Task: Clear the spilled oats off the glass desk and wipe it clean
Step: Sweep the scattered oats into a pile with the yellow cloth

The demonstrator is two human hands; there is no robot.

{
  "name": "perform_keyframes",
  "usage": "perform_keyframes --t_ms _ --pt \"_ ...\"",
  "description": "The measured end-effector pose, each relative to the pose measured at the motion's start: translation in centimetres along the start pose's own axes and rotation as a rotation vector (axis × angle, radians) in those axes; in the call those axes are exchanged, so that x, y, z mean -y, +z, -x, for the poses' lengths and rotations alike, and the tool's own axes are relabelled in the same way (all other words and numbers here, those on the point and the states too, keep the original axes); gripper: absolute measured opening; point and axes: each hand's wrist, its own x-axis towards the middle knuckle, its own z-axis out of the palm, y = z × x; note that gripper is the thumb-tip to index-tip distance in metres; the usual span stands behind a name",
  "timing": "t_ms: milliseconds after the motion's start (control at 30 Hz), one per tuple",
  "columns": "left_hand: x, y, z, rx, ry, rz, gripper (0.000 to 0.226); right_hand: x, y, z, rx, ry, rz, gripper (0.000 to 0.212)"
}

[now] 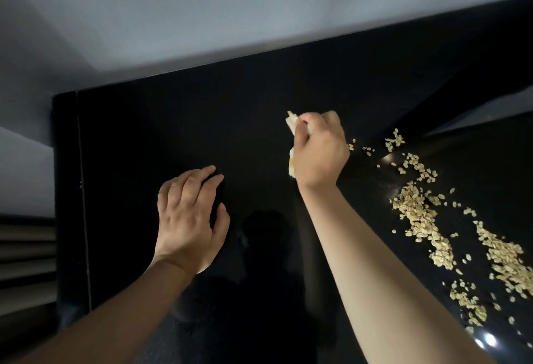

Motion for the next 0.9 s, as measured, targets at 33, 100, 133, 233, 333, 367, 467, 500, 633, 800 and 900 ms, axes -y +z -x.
perform_keyframes --t_ms 33,100,133,233,333,367,467,500,633,800,900 --pt "0.0 0.0 0.0 -0.001 -0.004 0.0 0.047 -0.6 0.0 -0.4 -0.001 -0.003 0.026 0.003" --pt "-0.1 0.0 0.0 -0.005 -0.007 0.001 0.047 -2.0 -0.6 -0.8 0.001 0.021 0.069 0.002" --pt "-0.1 0.1 0.0 -0.008 -0.005 0.0 0.046 -2.9 -1.1 -0.9 -0.009 0.056 0.083 0.003" --pt "-0.1 0.0 0.0 -0.014 0.002 -0.006 0.047 -5.6 -3.1 -0.6 -0.059 0.221 0.119 0.008" --pt "-0.1 0.0 0.0 -0.013 0.005 -0.006 0.047 -8.1 -5.5 0.2 -0.139 0.392 0.13 0.011" --pt "-0.2 0.0 0.0 -0.012 0.003 -0.006 0.047 -8.6 -6.3 0.6 -0.169 0.445 0.097 0.012" --pt "-0.2 0.0 0.0 -0.01 -0.006 -0.007 0.048 -8.2 -7.6 1.7 -0.23 0.436 -0.011 0.012" --pt "-0.2 0.0 0.0 -0.008 -0.009 -0.008 0.048 -7.6 -7.6 1.9 -0.216 0.391 -0.039 0.011" --pt "-0.4 0.0 0.0 0.013 -0.015 -0.011 0.049 -4.7 -7.1 1.1 -0.074 0.265 -0.155 0.008" --pt "-1.3 -0.3 -0.3 -0.002 0.007 0.021 0.045 -5.7 -9.3 -0.9 0.17 0.12 -0.254 0.008" --pt "-4.0 -0.1 -1.5 -0.023 0.049 0.097 0.042 -8.4 -11.1 -2.8 0.232 0.121 -0.302 0.006"
